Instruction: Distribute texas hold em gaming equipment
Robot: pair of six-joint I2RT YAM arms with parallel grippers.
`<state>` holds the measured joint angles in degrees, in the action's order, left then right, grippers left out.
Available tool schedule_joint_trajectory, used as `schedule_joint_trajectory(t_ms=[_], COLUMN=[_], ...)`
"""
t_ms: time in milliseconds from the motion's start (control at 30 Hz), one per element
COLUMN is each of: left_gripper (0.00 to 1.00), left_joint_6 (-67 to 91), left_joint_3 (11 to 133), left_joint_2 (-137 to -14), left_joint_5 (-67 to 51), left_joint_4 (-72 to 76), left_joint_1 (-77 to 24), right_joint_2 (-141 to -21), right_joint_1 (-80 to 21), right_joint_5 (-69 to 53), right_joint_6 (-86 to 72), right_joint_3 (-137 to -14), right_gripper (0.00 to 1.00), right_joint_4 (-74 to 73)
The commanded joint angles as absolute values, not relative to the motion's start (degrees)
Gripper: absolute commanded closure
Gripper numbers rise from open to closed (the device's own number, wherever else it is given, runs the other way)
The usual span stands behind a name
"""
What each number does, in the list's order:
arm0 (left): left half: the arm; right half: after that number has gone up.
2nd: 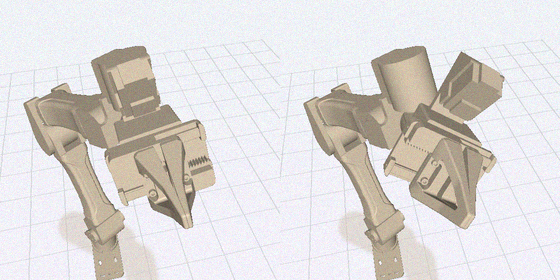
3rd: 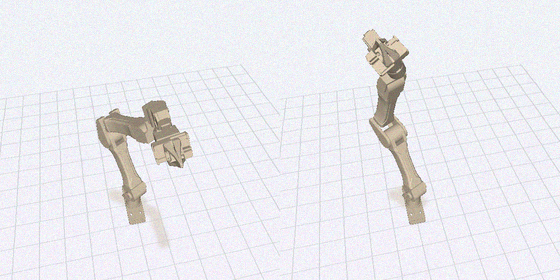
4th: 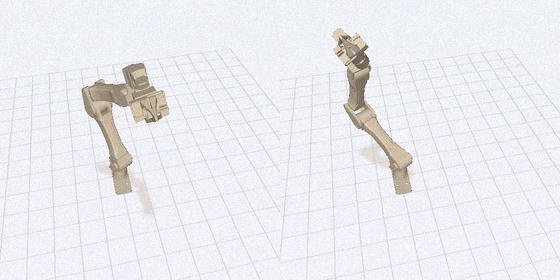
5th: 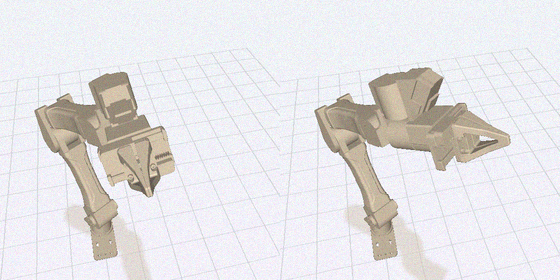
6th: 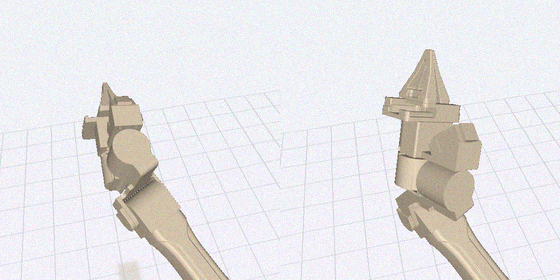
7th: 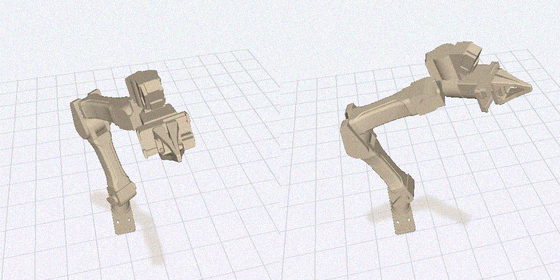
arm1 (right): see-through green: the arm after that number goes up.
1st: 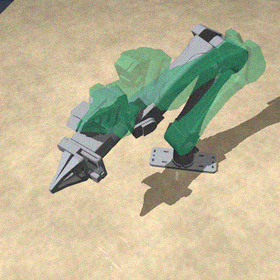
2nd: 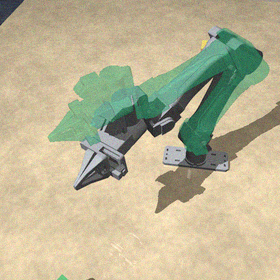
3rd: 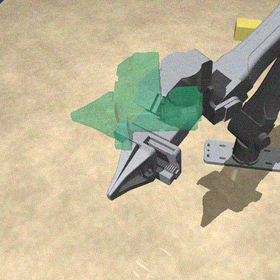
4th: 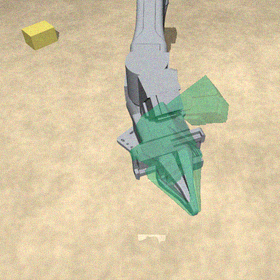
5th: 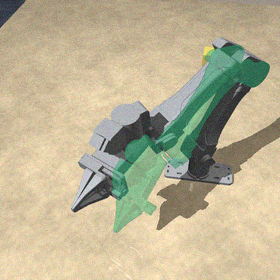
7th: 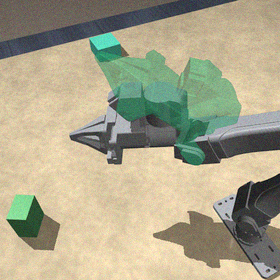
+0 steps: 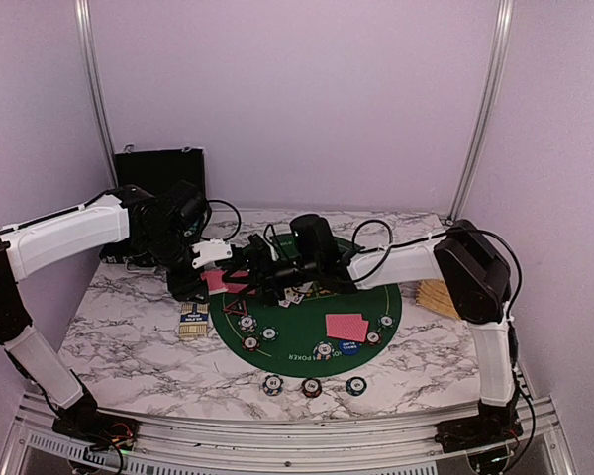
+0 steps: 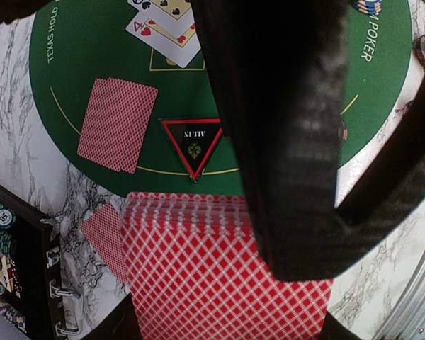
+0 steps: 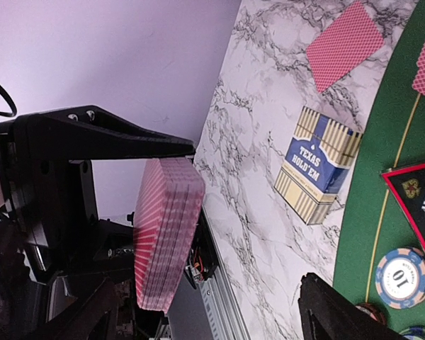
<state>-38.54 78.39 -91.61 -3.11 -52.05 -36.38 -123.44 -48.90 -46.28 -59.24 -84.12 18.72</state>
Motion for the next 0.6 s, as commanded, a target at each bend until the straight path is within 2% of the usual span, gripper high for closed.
schedule_joint_trajectory(t_ms=[0, 333, 567], left_gripper=[1.0, 1.0, 1.0], left_joint_6=[-38.14, -37.97, -38.18], left_joint_3=[80.3, 80.14, 79.55], left_joint_2=[-90.42, -90.88, -90.81], left_joint_5=[-4.22, -4.91, -5.01], left_joint_4=[-51.99, -51.94, -51.94], left_joint_1=[-36.3, -36.3, -36.3], right_joint_2=[-126.17, -131.77, -134.22], right_joint_1=[-50.18, -51.42, -51.69], right_joint_5=[-48.62, -48.69, -48.43], right_joint_6=[-66.09, -77.48, -80.9], right_joint_3=[-85.21, -87.22, -89.47], right_gripper=[0.14, 0.16, 0.16], right_joint_4=[28.71, 41.78, 45.25])
